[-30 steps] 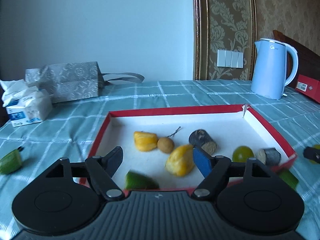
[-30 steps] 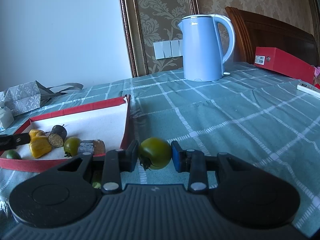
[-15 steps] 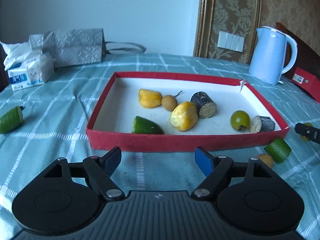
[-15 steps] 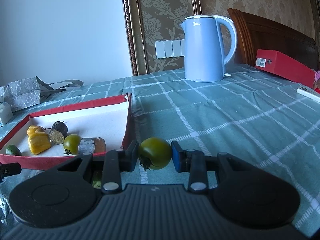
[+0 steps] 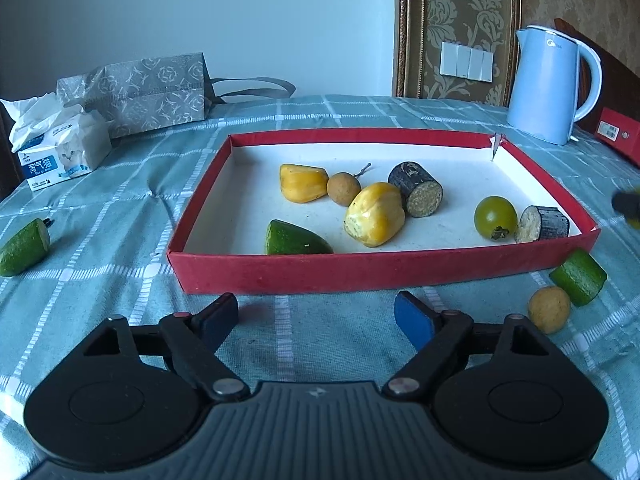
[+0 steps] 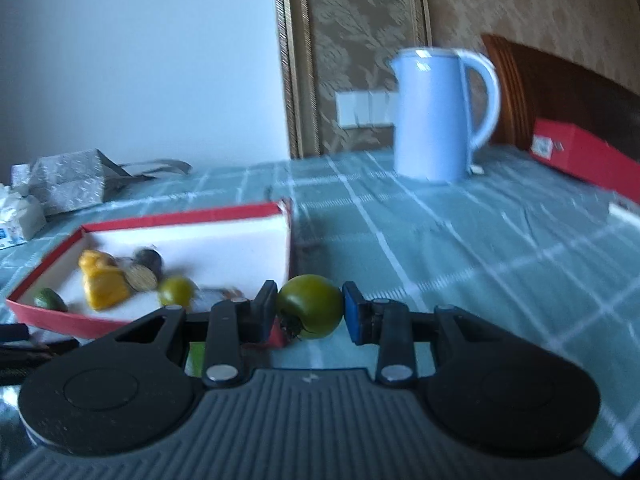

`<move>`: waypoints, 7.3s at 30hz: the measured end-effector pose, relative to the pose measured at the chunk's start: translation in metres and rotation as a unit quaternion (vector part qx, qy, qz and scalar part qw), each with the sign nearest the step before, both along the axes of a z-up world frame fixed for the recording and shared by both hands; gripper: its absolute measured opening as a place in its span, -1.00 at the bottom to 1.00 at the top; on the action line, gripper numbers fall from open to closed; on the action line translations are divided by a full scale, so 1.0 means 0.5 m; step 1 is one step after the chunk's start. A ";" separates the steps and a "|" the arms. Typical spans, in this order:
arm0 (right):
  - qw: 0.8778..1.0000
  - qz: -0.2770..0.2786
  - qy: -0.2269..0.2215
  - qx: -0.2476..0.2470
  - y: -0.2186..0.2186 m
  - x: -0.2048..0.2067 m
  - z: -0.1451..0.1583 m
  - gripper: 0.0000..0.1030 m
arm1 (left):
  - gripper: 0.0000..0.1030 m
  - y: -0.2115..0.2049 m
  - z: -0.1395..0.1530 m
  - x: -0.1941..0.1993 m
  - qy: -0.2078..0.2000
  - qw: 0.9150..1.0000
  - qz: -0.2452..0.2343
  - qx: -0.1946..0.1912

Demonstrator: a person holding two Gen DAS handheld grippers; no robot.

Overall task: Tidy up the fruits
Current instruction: 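Lower the green tomato into the tray and open the right gripper, then move the right gripper to the green cucumber chunk beside the tray and close, then close the left gripper on the brown kiwi while the right holds the cucumber chunk, then lift the kiwi into the tray and open the left gripper while the right holds the cucumber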

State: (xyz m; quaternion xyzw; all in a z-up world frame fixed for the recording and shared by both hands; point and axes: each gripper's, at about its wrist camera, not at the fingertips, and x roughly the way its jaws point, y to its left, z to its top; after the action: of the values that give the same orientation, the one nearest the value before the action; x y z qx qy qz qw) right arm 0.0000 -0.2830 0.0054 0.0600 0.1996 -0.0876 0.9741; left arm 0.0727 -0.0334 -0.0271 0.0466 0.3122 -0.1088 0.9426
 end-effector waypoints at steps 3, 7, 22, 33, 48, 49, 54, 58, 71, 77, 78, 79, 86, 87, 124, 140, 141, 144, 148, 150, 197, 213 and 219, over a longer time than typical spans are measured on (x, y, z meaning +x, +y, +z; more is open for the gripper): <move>1.000 0.019 -0.012 -0.020 0.023 0.016 0.026 -0.37 | 0.70 0.000 0.000 0.000 0.000 1.000 -0.001 0.000; 0.998 0.042 -0.018 -0.035 0.052 0.051 0.049 -0.37 | 0.72 -0.002 -0.001 0.000 0.001 1.000 -0.002 0.001; 0.992 0.087 0.060 -0.067 0.113 0.228 0.044 -0.37 | 0.82 -0.006 -0.003 0.005 0.004 1.000 -0.008 0.001; 0.980 0.097 0.158 -0.066 0.124 0.336 -0.013 -0.37 | 0.87 -0.010 -0.005 0.005 0.005 1.000 -0.010 0.001; 0.990 0.068 0.094 -0.079 0.116 0.296 0.022 0.71 | 0.90 -0.010 -0.005 0.007 0.005 1.000 -0.011 0.001; 0.993 0.065 0.076 -0.068 0.107 0.277 0.028 0.73 | 0.90 -0.010 -0.005 0.007 0.005 1.000 -0.011 0.001; 0.997 0.050 -0.031 -0.048 0.073 0.129 0.044 0.92 | 0.91 -0.009 -0.005 0.008 0.005 1.000 -0.011 0.001; 0.995 0.044 -0.069 -0.063 0.064 0.031 0.033 0.94 | 0.96 -0.013 -0.007 0.007 0.008 1.000 -0.015 0.001; 0.996 0.062 0.019 -0.067 0.041 -0.043 -0.031 0.33 | 0.99 -0.014 -0.009 0.007 0.009 1.000 -0.017 0.000; 0.995 0.079 0.019 -0.051 0.037 -0.032 -0.032 0.33 | 0.99 -0.013 -0.009 0.009 0.009 1.000 -0.017 0.001; 0.995 0.085 0.017 -0.050 0.038 -0.034 -0.032 0.33 | 0.99 -0.014 -0.009 0.008 0.009 1.000 -0.017 0.001; 0.994 0.093 0.017 -0.048 0.040 -0.036 -0.032 0.33 | 0.99 -0.014 -0.009 0.008 0.009 1.000 -0.017 0.001; 0.989 0.123 0.054 -0.063 0.064 -0.015 -0.043 0.28 | 0.99 -0.014 -0.009 0.008 0.009 1.000 -0.017 0.001; 0.988 0.123 0.059 -0.067 0.068 -0.011 -0.045 0.25 | 0.99 -0.014 -0.009 0.008 0.009 1.000 -0.017 0.001; 0.989 0.090 0.101 -0.051 0.077 0.018 -0.059 -0.42 | 0.99 -0.054 0.029 -0.054 -0.035 0.986 -0.137 -0.091; 0.992 0.076 0.093 -0.036 0.050 -0.024 -0.055 -0.42 | 0.99 -0.124 0.008 -0.031 0.006 0.989 -0.135 -0.064; 0.992 0.073 0.093 -0.033 0.050 -0.024 -0.054 -0.41 | 0.99 -0.123 0.007 -0.028 0.012 0.989 -0.134 -0.067; 0.994 0.063 0.086 -0.035 0.050 -0.032 -0.049 -0.42 | 0.99 -0.120 0.005 -0.020 0.022 0.988 -0.135 -0.075; 0.996 0.041 0.069 -0.048 0.035 -0.052 -0.038 -0.41 | 0.99 -0.130 0.003 -0.026 0.015 0.988 -0.138 -0.061; 0.996 0.040 0.066 -0.049 0.029 -0.050 -0.037 -0.41 | 0.99 -0.142 0.002 -0.032 0.007 0.990 -0.137 -0.041; 0.990 0.040 0.057 0.123 -0.062 -0.046 -0.071 1.00 | -0.48 -0.119 0.006 -0.066 -0.012 0.991 -0.135 -0.020; 0.992 0.068 0.102 -0.019 0.027 0.016 -0.062 -0.04 | -0.48 -0.067 0.006 -0.060 -0.012 0.997 -0.070 -0.014; 0.992 0.065 0.101 -0.049 0.064 0.025 -0.059 -0.39 | -0.48 -0.068 0.005 -0.059 -0.009 0.997 -0.070 -0.014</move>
State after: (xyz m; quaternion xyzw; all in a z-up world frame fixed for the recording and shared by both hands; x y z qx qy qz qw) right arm 0.0127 -0.2509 -0.0240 -0.0098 0.2962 -0.0390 0.9543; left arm 0.0430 -0.0673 -0.0249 0.0561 0.2981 -0.1784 0.9360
